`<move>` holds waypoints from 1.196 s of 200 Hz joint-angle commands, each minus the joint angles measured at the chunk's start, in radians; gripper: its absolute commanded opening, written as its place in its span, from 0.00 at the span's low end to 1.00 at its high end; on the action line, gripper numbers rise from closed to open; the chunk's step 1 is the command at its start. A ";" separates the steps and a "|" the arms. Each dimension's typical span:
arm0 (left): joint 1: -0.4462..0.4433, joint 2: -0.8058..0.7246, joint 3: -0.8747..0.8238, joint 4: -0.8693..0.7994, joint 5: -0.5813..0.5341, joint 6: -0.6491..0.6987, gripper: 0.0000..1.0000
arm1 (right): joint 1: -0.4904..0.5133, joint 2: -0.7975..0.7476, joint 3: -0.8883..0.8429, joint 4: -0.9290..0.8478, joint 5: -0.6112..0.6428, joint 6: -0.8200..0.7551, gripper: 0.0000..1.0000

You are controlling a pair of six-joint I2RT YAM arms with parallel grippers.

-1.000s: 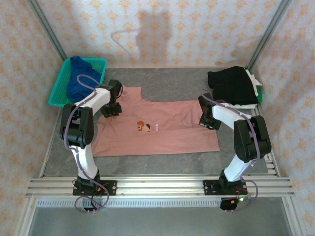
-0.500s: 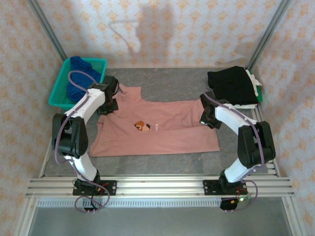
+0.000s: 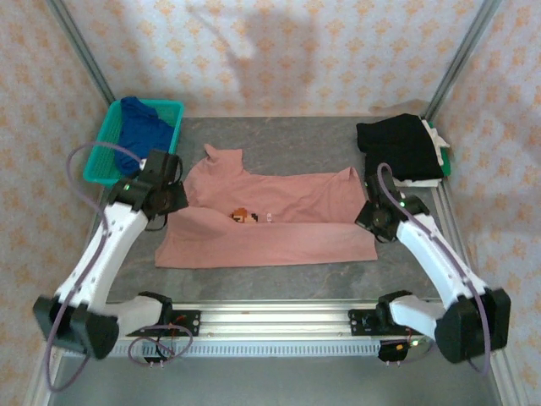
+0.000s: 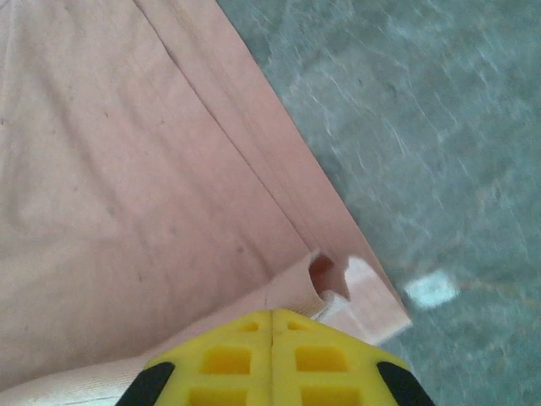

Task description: Fold and stack the t-shirts

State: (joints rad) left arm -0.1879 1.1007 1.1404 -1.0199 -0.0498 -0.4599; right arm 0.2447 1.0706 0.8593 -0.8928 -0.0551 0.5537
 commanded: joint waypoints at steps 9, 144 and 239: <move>-0.011 -0.105 -0.123 -0.077 0.025 -0.069 0.00 | -0.004 -0.077 -0.055 -0.096 -0.041 0.059 0.00; -0.012 -0.320 -0.133 -0.223 0.009 -0.132 0.00 | 0.004 -0.227 -0.004 -0.279 -0.141 0.092 0.00; -0.012 -0.251 -0.275 -0.037 0.019 -0.173 0.00 | 0.004 -0.122 -0.056 -0.159 0.010 0.084 0.00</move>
State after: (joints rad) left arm -0.1902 0.7525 0.9169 -1.1751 -0.0326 -0.6228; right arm 0.2459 0.8410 0.8055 -1.1370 -0.1669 0.6392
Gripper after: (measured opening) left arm 0.044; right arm 0.045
